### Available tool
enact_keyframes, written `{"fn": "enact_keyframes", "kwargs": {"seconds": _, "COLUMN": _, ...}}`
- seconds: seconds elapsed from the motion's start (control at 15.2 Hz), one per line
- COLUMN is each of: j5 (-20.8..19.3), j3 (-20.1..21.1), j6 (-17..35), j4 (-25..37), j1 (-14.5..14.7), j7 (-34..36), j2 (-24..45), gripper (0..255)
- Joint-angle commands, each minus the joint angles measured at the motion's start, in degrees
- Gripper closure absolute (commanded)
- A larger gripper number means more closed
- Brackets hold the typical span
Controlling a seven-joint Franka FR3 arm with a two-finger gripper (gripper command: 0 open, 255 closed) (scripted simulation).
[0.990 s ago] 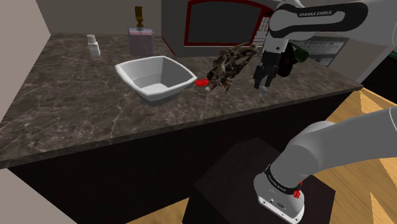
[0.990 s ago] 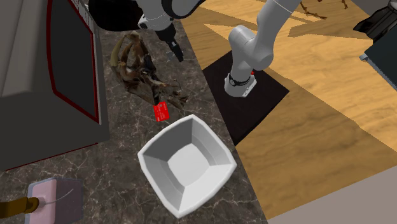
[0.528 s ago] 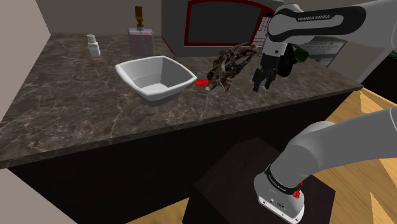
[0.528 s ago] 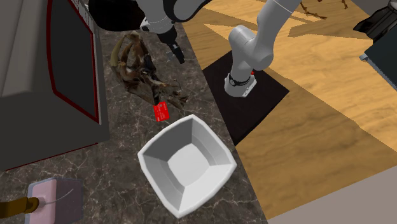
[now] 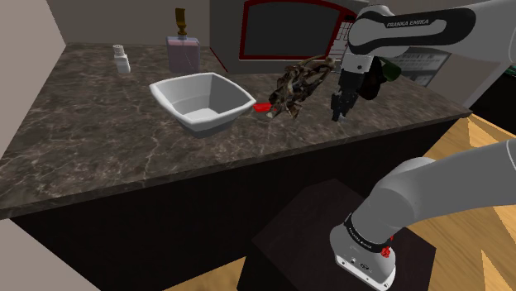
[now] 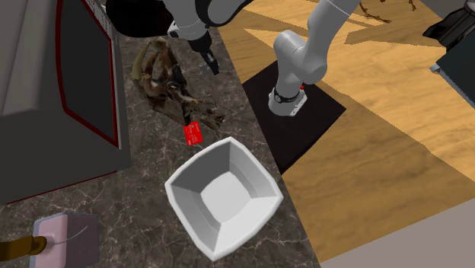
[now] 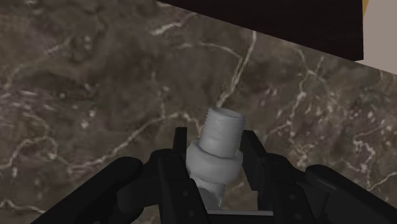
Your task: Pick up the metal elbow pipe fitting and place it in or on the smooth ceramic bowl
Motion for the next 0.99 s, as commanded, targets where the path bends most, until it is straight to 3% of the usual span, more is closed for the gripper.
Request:
{"fn": "enact_keyframes", "kwargs": {"seconds": 0.0, "j5": 0.0, "j3": 0.0, "j6": 0.0, "j4": 0.0, "j1": 0.0, "j7": 0.0, "j2": 0.0, "gripper": 255}}
{"fn": "enact_keyframes", "kwargs": {"seconds": 0.2, "j5": 0.0, "j3": 0.0, "j6": 0.0, "j4": 0.0, "j1": 0.0, "j7": 0.0, "j2": 0.0, "gripper": 255}}
{"fn": "enact_keyframes", "kwargs": {"seconds": 0.92, "j5": 0.7, "j3": 1.2, "j6": -8.6, "j4": 7.9, "j1": 0.3, "j7": 0.2, "j2": -0.7, "gripper": 255}}
